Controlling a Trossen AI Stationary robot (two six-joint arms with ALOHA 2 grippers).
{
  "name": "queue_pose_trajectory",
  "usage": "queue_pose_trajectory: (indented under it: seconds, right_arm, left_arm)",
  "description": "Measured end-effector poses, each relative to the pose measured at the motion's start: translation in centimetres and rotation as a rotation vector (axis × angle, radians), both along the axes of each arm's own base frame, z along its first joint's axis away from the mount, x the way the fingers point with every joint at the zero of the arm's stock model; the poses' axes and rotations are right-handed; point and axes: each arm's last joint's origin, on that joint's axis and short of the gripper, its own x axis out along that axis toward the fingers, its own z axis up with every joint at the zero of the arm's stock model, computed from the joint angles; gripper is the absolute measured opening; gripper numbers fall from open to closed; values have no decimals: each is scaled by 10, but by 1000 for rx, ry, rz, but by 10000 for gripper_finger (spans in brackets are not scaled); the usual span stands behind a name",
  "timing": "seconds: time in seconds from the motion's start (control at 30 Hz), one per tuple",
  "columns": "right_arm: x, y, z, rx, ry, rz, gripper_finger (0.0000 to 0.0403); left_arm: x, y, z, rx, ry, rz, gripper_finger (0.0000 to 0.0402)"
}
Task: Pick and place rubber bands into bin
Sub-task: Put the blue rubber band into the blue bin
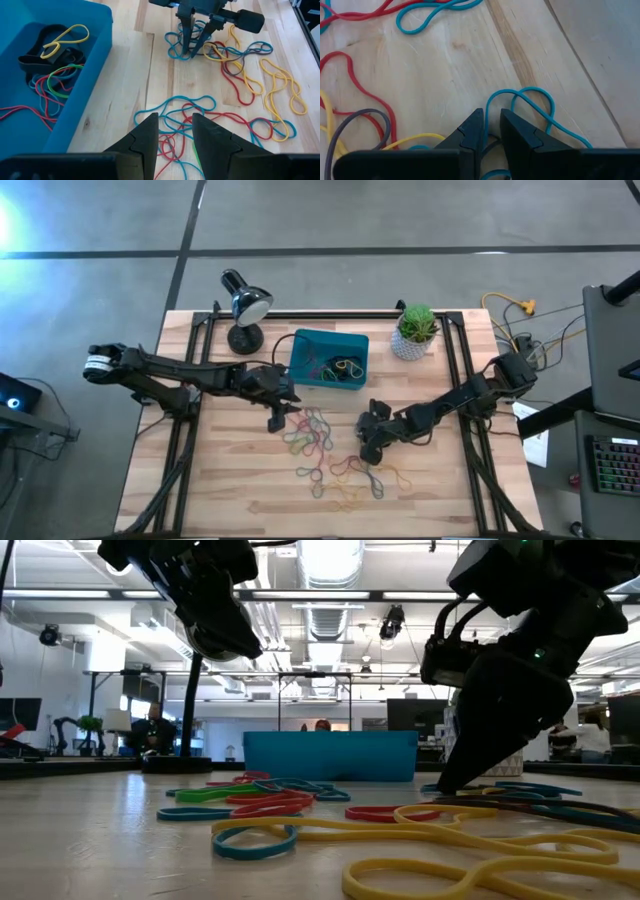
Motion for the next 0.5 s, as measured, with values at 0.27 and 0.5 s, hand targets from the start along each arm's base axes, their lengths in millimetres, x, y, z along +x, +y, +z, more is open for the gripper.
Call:
queue_pose_trajectory:
  seconds: [0.27,0.5]
  right_arm:
    - [0,2,0,0,0,6,55]
    - [0,2,0,2,-1,5,11]
  left_arm:
    - [0,0,-2,1,-9,4,102]
    - [-2,0,-12,-28,-2,26,102]
